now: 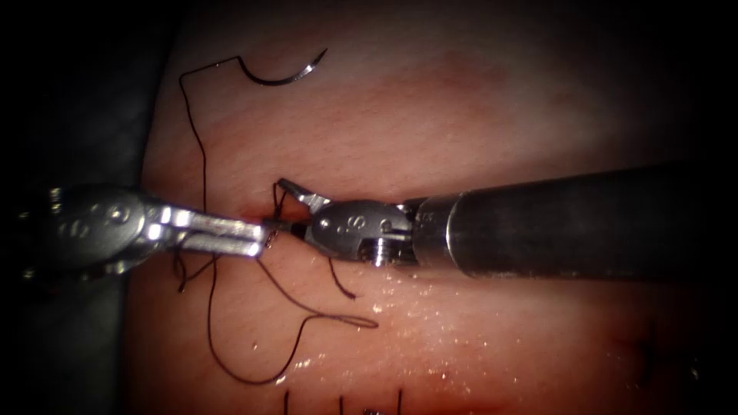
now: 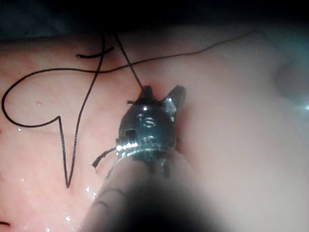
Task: Wound Closure
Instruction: Using the right tool, cut the suture, then place the cut suture down with the left tool.
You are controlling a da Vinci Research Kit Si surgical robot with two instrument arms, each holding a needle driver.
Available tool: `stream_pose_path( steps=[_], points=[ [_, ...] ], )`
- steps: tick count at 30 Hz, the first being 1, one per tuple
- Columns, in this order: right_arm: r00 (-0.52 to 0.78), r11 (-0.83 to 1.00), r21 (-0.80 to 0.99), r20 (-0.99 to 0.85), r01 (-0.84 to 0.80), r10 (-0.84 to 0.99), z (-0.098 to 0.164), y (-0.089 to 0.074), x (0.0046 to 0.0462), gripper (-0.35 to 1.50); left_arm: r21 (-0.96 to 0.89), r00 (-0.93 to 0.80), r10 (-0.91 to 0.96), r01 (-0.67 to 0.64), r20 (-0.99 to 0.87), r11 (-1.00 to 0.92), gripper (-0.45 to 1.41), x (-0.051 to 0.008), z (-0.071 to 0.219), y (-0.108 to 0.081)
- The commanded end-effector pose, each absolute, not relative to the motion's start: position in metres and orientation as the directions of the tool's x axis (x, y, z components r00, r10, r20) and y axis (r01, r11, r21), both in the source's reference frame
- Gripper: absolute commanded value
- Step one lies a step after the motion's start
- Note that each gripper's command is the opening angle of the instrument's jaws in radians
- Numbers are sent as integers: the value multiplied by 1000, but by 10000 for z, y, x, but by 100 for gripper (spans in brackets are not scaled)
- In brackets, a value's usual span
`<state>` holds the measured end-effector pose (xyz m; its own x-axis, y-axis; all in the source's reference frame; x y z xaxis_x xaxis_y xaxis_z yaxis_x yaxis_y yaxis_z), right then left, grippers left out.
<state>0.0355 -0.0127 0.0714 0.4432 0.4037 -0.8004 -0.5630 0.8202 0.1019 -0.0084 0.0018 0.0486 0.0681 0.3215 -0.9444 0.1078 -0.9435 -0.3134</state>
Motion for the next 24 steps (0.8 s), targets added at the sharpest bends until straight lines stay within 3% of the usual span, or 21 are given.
stream_pose_path(
  steps=[1,7,8,10,11,16,19,24],
  points=[
    [436,803,103,-795,-587,421,720,-128,361,-35,-313,68,321,112,-945,-943,-45,-92,493,17],
    [408,757,104,-790,-646,457,715,-127,352,-35,-306,65,315,120,-947,-944,-45,-92,493,11],
    [406,769,112,-796,-630,448,711,-129,343,-5,-300,71,311,129,-948,-945,-45,-93,493,6],
    [433,806,73,-813,-587,389,705,-131,333,93,-294,79,306,138,-949,-946,-45,-95,492,0],
    [440,824,63,-821,-563,364,698,-135,321,123,-285,86,299,149,-950,-947,-45,-97,491,-7],
    [437,837,62,-831,-543,345,668,-148,254,128,-250,113,272,180,-956,-951,-45,-127,477,-35],
    [452,827,22,-829,-562,329,651,-137,192,123,-206,144,239,211,-960,-955,-45,-176,453,-69],
    [485,803,-14,-803,-596,346,652,-122,149,113,-149,180,200,265,-963,-953,-45,-244,425,-115]
  ],
)
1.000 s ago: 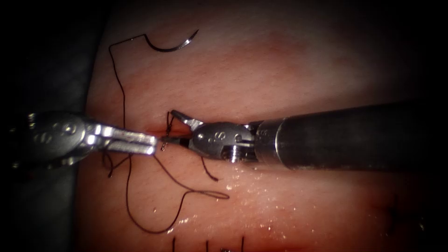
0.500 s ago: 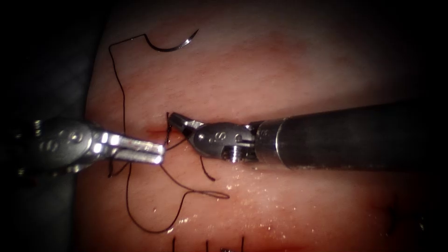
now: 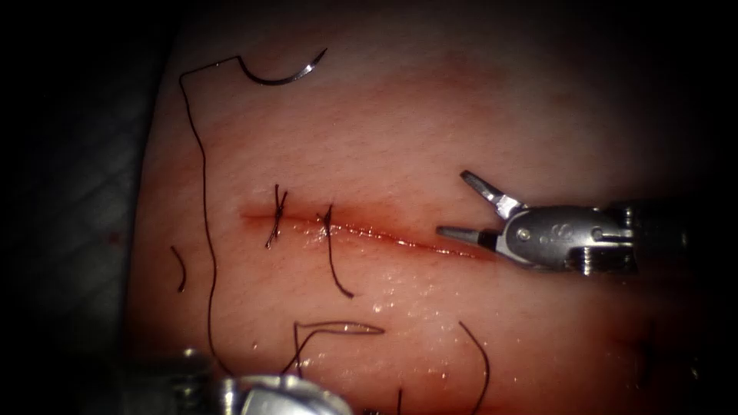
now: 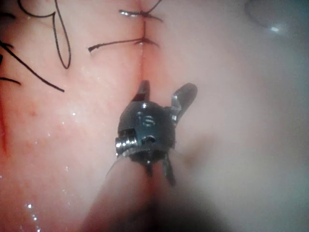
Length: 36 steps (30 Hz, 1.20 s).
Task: Wound Closure
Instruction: Place the cut suture down with the left tool.
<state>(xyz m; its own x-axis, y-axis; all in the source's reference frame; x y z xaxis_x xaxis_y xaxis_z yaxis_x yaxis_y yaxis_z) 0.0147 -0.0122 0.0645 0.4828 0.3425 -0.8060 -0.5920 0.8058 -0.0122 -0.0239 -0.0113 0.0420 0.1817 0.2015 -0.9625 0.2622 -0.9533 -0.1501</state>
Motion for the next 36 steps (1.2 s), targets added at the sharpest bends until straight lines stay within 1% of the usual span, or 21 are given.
stream_pose_path(
  steps=[1,3,4,7,13,19,20,21,22,24,25,26,27,31,34,36],
  points=[
    [490,799,-19,-798,-601,350,654,-121,148,113,-149,182,204,278,-962,-949,-45,-254,422,-122],
    [490,798,-21,-799,-602,349,657,-119,149,113,-142,181,205,307,-962,-941,-45,-267,421,-133],
    [491,796,-23,-797,-605,351,660,-117,151,115,-143,168,210,340,-963,-929,-45,-278,424,-144],
    [488,797,-20,-799,-604,350,662,-113,154,120,-144,155,214,371,-965,-917,-45,-292,435,-162],
    [489,791,-23,-797,-611,354,664,-110,165,120,-153,122,218,400,-968,-904,-45,-332,489,-208],
    [483,792,-20,-801,-610,353,662,-113,172,121,-173,84,231,433,-969,-885,-45,-350,565,-230],
    [482,792,-19,-802,-610,353,662,-112,174,125,-189,69,243,438,-968,-879,15,-351,584,-231],
    [483,791,-19,-801,-611,353,662,-112,175,128,-211,52,260,444,-964,-871,41,-351,592,-232],
    [483,790,-20,-801,-612,354,662,-112,176,131,-272,14,312,454,-950,-849,71,-349,602,-232],
    [488,794,-29,-802,-607,344,662,-112,178,135,-320,-29,345,450,-938,-834,91,-344,611,-229],
    [488,794,-29,-802,-607,344,662,-112,178,136,-343,-59,351,415,-935,-843,121,-336,611,-223],
    [488,794,-29,-802,-607,344,662,-112,179,136,-370,-90,363,367,-928,-854,133,-327,605,-215],
    [488,794,-30,-802,-607,344,662,-112,179,136,-384,-108,370,332,-923,-862,138,-319,598,-207],
    [488,793,-30,-802,-608,344,662,-113,181,136,-425,-150,399,233,-904,-875,140,-279,567,-175],
    [489,792,-33,-802,-609,343,664,-114,183,136,-425,-181,396,164,-900,-890,124,-238,540,-145],
    [488,790,-35,-804,-612,341,664,-115,184,136,-405,-207,375,127,-904,-906,121,-208,522,-124]
  ],
)
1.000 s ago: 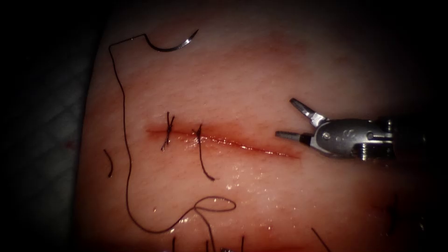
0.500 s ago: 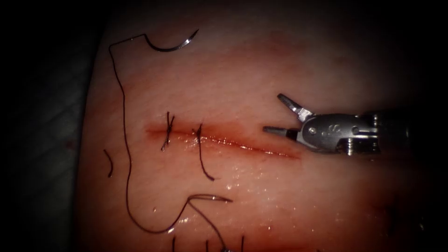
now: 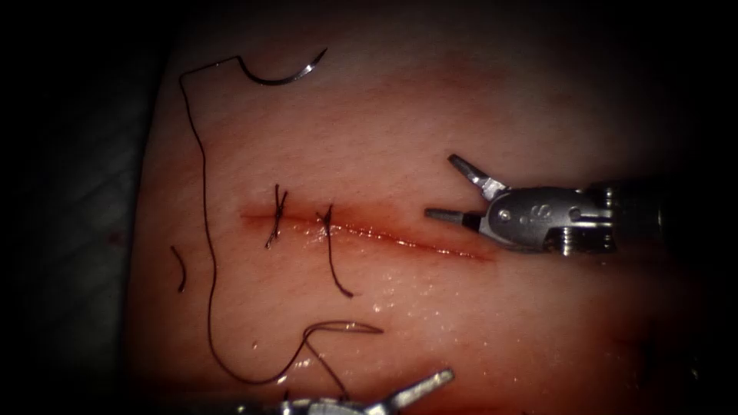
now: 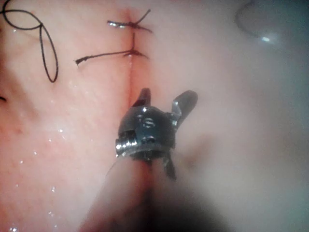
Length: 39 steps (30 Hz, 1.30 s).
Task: Wound Closure
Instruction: Place the cut suture down with the left tool, then using the left grasper, tension the remaining suture tail
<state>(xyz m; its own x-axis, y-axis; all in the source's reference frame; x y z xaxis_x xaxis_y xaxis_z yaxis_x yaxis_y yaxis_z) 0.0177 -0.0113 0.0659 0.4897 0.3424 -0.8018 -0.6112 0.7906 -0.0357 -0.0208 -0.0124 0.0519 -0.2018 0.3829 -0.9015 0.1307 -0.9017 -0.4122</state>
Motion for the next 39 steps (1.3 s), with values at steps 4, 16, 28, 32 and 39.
stream_pose_path(
  steps=[4,16,28,32,39],
  points=[
    [490,790,-36,-802,-612,342,665,-115,186,136,-372,-262,340,83,-903,-925,109,-161,499,-92],
    [487,806,-20,-806,-591,337,665,-115,190,141,-258,-423,240,-15,-874,-966,-20,-108,541,-38],
    [494,817,-26,-808,-576,323,664,-118,185,141,-224,-502,178,31,-846,-974,7,-128,640,-9],
    [494,818,-26,-808,-575,321,665,-119,183,140,-229,-547,152,76,-823,-970,19,-139,652,-18],
    [494,819,-29,-810,-573,317,665,-123,184,140,-223,-618,79,158,-782,-962,20,-163,679,-44]
  ],
)
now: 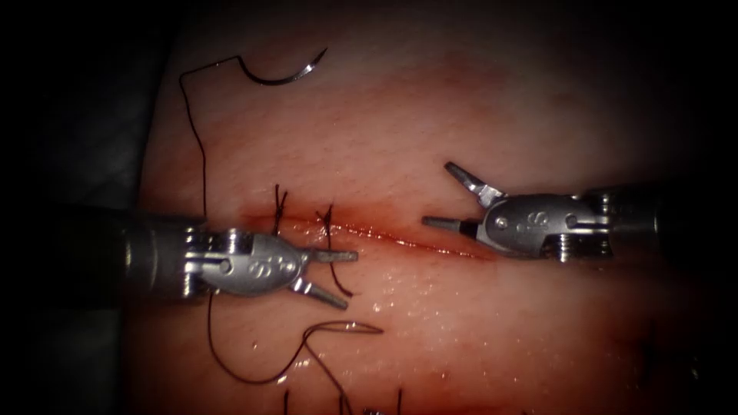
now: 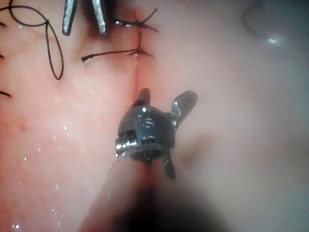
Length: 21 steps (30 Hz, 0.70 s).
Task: Wound Closure
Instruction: Using the left grasper, tension the remaining suture tail
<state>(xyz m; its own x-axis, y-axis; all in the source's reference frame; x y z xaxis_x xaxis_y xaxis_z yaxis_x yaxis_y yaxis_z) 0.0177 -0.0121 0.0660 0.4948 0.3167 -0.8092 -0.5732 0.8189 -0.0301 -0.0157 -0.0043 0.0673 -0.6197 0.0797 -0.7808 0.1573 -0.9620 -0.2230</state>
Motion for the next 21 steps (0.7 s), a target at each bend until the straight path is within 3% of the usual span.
stream_pose_path(
  steps=[1,15,18,21],
  points=[
    [494,819,-30,-810,-573,315,666,-125,184,140,-219,-622,77,154,-779,-964,20,-163,682,-44],
    [494,819,-33,-811,-573,313,666,-128,185,138,-176,-689,-5,191,-725,-966,14,-171,728,-61],
    [494,819,-33,-811,-573,313,666,-128,185,136,-182,-691,3,185,-723,-966,2,-172,725,-61],
    [494,819,-33,-811,-573,313,666,-128,185,136,-183,-692,5,184,-722,-966,-45,-173,723,-61]
  ],
)
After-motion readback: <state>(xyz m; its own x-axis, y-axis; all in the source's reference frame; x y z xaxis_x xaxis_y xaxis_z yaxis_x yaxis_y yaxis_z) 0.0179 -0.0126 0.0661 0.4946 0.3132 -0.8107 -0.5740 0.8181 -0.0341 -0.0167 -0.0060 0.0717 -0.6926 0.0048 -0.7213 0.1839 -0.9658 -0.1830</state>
